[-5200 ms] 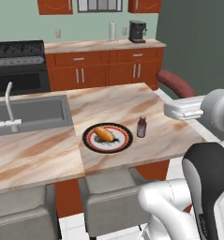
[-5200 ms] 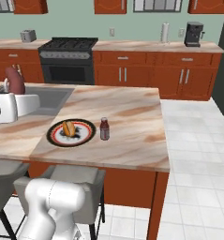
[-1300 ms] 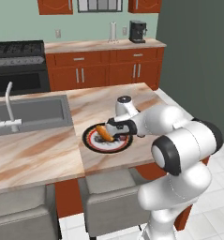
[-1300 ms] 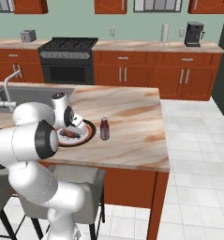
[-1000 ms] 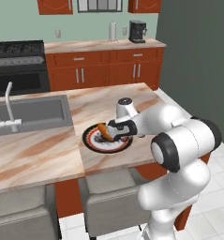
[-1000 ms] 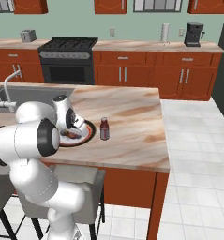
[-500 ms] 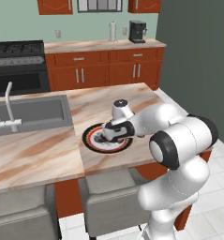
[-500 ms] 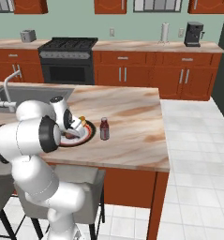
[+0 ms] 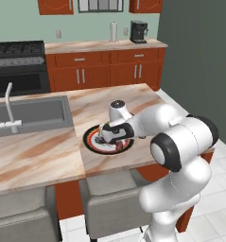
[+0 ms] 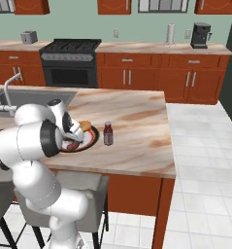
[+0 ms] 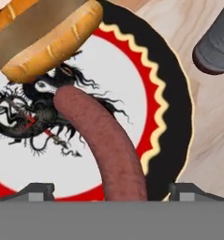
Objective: Move the hot dog bun to the plate on the dining table and place the condiment next to that plate. Then navigate to the fridge and take the sausage and place it on the plate as well.
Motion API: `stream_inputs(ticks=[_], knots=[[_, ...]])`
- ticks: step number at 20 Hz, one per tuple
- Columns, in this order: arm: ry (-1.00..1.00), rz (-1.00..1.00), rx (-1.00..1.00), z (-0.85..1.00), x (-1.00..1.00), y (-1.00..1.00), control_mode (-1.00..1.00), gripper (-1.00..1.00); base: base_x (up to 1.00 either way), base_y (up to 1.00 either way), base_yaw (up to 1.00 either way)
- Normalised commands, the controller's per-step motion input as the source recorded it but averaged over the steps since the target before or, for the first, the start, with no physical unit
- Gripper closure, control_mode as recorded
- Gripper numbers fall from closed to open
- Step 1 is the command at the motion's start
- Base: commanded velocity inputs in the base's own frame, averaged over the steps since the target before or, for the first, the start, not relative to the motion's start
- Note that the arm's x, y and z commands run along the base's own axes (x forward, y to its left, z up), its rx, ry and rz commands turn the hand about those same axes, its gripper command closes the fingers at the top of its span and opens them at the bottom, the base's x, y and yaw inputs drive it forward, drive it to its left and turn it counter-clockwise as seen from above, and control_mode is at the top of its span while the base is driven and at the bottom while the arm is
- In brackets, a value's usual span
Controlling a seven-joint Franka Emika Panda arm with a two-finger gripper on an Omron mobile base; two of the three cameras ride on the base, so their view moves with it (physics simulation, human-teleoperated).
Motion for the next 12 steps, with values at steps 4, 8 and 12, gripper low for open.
stream_inputs(ticks=[4, 8, 12], knots=[[0.0, 0.0, 0.0, 0.36, -0.13, 0.0, -1.0, -1.0, 0.0, 0.0, 0.0], [0.0, 0.0, 0.0, 0.54, -0.29, 0.0, -1.0, -1.0, 0.0, 0.0, 0.0], [0.0, 0.0, 0.0, 0.64, -0.31, 0.0, -1.0, -1.0, 0.0, 0.0, 0.0]])
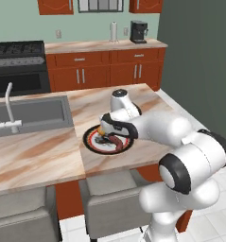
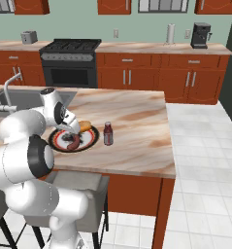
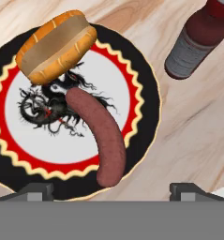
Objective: Move the hot dog bun to the plate on the dining table and place the condiment next to that plate. Then navigate to the fridge and take the sausage and place it on the plate as well.
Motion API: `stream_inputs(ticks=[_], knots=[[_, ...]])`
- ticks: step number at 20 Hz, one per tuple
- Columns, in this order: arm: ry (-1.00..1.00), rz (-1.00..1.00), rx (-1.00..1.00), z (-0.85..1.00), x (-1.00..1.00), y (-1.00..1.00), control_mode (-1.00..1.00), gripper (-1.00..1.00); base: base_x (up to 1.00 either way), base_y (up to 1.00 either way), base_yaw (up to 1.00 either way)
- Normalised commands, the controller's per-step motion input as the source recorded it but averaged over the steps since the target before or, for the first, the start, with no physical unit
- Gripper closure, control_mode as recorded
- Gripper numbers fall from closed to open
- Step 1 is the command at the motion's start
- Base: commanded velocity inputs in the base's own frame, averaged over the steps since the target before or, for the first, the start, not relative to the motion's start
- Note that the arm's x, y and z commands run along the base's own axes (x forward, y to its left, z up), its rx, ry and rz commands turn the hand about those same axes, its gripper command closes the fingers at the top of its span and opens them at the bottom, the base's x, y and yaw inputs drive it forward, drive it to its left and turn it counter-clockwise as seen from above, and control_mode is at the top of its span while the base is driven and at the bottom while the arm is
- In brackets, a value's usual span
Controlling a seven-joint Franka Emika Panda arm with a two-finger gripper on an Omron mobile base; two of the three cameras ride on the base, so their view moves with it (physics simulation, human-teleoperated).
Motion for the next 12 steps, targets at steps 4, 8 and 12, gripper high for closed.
stream_inputs(ticks=[4, 8, 12], knots=[[0.0, -0.01, 0.0, 0.67, -0.21, 0.0, -1.0, -1.0, 0.0, 0.0, 0.0], [0.0, -0.02, 0.0, 0.63, -0.18, 0.0, -1.0, -1.0, 0.0, 0.0, 0.0], [0.0, -0.03, 0.0, 0.58, -0.2, 0.0, -1.0, -1.0, 0.0, 0.0, 0.0]])
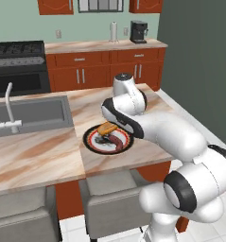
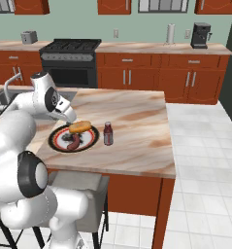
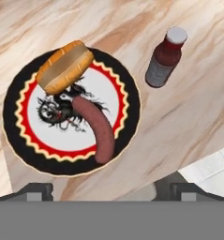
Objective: Move the hot dog bun to the plate on the dining table and place the condiment next to that plate. Then navigate to the fridge and take the sausage and place it on the plate as well.
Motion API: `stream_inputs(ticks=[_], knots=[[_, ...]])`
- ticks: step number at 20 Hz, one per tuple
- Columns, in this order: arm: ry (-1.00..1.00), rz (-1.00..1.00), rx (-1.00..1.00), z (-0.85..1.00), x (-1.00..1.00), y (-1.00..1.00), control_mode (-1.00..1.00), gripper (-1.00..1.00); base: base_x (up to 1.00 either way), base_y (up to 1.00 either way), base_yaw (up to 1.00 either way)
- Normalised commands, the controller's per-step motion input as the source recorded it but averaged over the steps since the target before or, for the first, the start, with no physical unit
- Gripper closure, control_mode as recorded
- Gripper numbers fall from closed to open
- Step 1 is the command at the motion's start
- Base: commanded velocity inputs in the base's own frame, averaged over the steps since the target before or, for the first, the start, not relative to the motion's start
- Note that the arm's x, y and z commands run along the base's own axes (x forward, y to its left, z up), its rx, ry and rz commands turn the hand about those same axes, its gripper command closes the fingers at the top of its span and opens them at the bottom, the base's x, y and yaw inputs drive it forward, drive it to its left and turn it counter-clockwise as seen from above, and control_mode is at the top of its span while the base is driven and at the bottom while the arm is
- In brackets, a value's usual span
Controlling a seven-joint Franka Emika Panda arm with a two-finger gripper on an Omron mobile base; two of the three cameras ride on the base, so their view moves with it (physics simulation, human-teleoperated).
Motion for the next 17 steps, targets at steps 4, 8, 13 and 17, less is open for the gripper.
stream_inputs(ticks=[4, 8, 13, 17], knots=[[0.0, -0.04, 0.0, 0.54, -0.24, 0.0, -1.0, -1.0, 0.0, 0.0, 0.0], [0.0, -0.04, 0.0, 0.47, -0.31, 0.0, -1.0, -1.0, 0.0, 0.0, 0.0], [0.0, -0.04, 0.0, 0.37, -0.45, 0.0, -1.0, -1.0, 0.0, 0.0, 0.0], [0.0, -0.03, 0.0, 0.3, -0.59, -0.01, -1.0, -1.0, 0.0, 0.0, 0.0]])
